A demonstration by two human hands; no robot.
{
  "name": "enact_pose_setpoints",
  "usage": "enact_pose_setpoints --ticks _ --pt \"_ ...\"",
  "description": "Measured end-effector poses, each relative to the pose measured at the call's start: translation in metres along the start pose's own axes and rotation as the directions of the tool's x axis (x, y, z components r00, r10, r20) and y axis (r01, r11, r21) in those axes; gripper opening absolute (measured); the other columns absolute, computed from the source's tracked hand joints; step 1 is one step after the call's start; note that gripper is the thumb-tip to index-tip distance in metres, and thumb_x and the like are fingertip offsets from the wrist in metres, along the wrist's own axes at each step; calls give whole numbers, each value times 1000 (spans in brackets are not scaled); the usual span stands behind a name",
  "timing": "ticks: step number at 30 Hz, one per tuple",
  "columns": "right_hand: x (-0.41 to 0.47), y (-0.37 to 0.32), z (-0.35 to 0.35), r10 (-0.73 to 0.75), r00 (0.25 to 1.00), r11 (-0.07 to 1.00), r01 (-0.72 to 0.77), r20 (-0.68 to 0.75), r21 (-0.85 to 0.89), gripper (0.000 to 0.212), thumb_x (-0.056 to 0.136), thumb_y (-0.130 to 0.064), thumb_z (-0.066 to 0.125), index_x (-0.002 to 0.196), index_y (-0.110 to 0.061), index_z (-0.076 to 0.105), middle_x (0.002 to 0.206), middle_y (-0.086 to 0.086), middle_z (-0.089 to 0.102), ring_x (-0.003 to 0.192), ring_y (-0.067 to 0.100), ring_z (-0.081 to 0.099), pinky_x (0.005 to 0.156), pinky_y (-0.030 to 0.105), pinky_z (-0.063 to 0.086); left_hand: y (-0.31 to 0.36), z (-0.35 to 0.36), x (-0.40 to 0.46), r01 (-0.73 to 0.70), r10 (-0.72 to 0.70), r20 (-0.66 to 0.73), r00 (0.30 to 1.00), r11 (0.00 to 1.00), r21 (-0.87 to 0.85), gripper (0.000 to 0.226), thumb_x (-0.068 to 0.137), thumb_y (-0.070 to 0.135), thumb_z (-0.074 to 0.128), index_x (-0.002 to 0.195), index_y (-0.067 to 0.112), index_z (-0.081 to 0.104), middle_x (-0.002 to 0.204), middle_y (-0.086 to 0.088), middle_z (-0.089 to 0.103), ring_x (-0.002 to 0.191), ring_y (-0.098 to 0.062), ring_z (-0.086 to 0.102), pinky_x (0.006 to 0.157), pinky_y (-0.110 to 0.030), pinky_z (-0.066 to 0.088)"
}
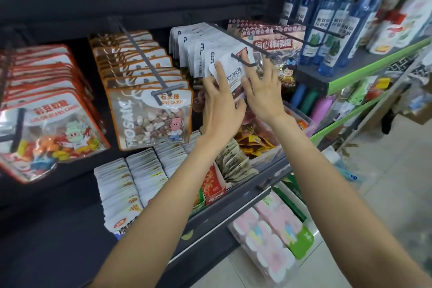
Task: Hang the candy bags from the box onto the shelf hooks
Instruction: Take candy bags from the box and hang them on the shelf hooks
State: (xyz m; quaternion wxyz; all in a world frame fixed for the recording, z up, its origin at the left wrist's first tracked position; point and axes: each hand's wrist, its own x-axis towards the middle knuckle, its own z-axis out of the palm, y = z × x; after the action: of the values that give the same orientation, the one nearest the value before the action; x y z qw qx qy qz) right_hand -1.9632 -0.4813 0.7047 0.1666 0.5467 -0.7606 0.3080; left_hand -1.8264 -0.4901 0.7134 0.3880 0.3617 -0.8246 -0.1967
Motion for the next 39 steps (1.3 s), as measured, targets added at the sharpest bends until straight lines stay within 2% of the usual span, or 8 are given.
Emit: enact_pose_setpoints --ticks 6,9,14,18,23,26,31,39 --pt "-21 -5 -6 -14 1000 991 15 3 -134 53 103 -44 24 153 -27 23 161 9 16 148 31 11 115 53 18 11 -5 -20 92 -84 43 995 965 -247 84 91 17 61 153 10 5 154 -12 4 134 -13 28 114 -36 31" --pt "-43 -9 -10 -45 999 998 46 12 -47 55 101 -39 31 153 -21 26 160 9 20 148 28 15 115 49 20 10 -13 -36 128 -104 84 991 921 -369 76 96 29 52 154 20 3 157 -3 5 138 -24 35 113 -43 34" --pt "-92 -29 -43 -69 977 936 134 -203 327 37 97 -15 51 133 -8 55 133 11 55 123 25 48 103 40 40 19 -48 -87 111 -71 110 991 897 -429 49 98 25 51 145 26 35 125 10 57 117 -8 54 100 -28 44" --pt "-144 -65 -81 -60 949 863 206 -311 461 22 97 -8 53 116 -2 63 107 7 67 100 17 61 88 29 48 18 -93 -150 -14 -16 -88 996 947 -321 20 96 19 54 113 24 63 89 17 68 92 4 61 87 -18 46" --pt "-214 -118 -90 -190 911 818 353 -367 453 16 95 -5 55 102 4 67 91 12 69 83 17 62 77 23 48 -11 -146 -235 -132 104 -353 930 990 -56 23 94 16 50 95 9 71 82 7 67 67 -6 59 66 -20 47" --pt "-255 -151 -69 -269 929 780 366 -256 508 19 96 -10 54 103 1 68 92 9 69 84 18 62 80 21 47 -38 -186 -285 -7 28 -308 951 998 69 24 94 21 50 96 12 72 77 2 68 66 -13 59 65 -26 48" --pt "-311 -208 -29 -430 887 786 277 167 552 29 95 -27 49 113 -11 65 106 5 66 98 25 60 85 33 46 -110 -263 -375 193 -210 8 978 917 350 35 90 39 50 112 20 70 97 3 66 94 -22 57 88 -22 37" --pt "-380 -337 8 -574 629 772 201 524 603 26 93 -18 60 119 -21 64 111 -5 63 107 18 57 74 28 44 -200 -407 -515 580 -560 -159 813 755 306 37 82 28 56 113 13 69 104 0 69 96 -26 61 84 -35 46"
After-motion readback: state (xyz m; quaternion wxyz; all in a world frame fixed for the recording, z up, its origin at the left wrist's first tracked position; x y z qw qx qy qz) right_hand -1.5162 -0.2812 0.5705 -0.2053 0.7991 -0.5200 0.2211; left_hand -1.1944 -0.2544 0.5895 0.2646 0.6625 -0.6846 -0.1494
